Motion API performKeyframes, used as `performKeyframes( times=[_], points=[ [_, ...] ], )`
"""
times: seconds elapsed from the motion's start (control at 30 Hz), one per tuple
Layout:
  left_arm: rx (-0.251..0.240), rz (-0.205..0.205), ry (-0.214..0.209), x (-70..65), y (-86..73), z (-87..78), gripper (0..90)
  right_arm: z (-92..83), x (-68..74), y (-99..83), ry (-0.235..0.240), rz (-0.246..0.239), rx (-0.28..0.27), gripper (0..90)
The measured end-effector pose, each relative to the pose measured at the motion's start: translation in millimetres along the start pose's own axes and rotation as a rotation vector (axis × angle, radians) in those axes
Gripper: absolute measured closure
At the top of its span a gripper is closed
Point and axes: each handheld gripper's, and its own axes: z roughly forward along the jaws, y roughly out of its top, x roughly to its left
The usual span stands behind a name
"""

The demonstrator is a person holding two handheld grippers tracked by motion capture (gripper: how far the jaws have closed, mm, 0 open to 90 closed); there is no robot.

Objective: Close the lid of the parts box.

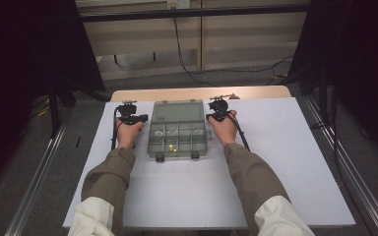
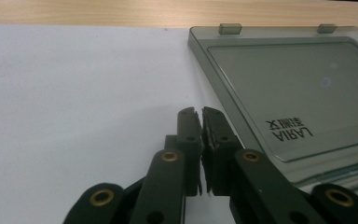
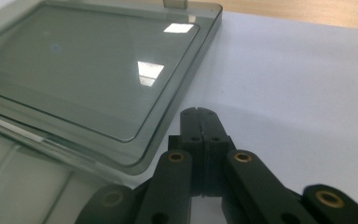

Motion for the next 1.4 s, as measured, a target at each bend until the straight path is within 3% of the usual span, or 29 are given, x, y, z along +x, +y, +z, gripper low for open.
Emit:
performKeyframes(
  times=[0.07, 0.37, 0.43, 0.67, 0.83, 1.07, 1.23, 1.4],
  points=[
    [0.000, -0.018, -0.013, -0.5, -0.1, 4.9, 86.9, 4.4, -0.8, -0.2, 0.002, 0.002, 0.006, 90.0],
    [0.008, -0.029, -0.004, -1.0, 3.4, 19.2, 87.8, 13.0, 0.6, 7.3, -0.011, -0.012, -0.001, 90.0],
    [0.012, -0.039, -0.030, -3.7, 2.9, 20.9, 87.9, 13.2, 1.6, 7.2, -0.013, -0.020, 0.002, 90.0],
    [0.034, -0.025, -0.015, -7.7, 2.6, 17.5, 90.0, 10.1, 3.9, 4.7, -0.018, -0.019, 0.007, 90.0],
    [0.045, -0.031, -0.004, -9.8, 3.7, 16.3, 90.0, 8.3, 1.5, 5.2, 0.006, -0.003, 0.024, 90.0],
    [0.039, -0.046, 0.008, -9.4, 6.0, 20.4, 90.0, 14.3, -1.9, 8.0, 0.007, 0.023, -0.005, 90.0],
    [0.041, -0.022, 0.038, -10.3, 11.9, 26.6, 90.0, 19.5, -4.1, 11.7, 0.003, 0.032, -0.020, 90.0],
    [0.048, -0.030, 0.046, -10.1, 15.8, 31.0, 90.0, 25.2, -6.5, 15.4, 0.001, 0.043, -0.036, 90.0]
  ],
)
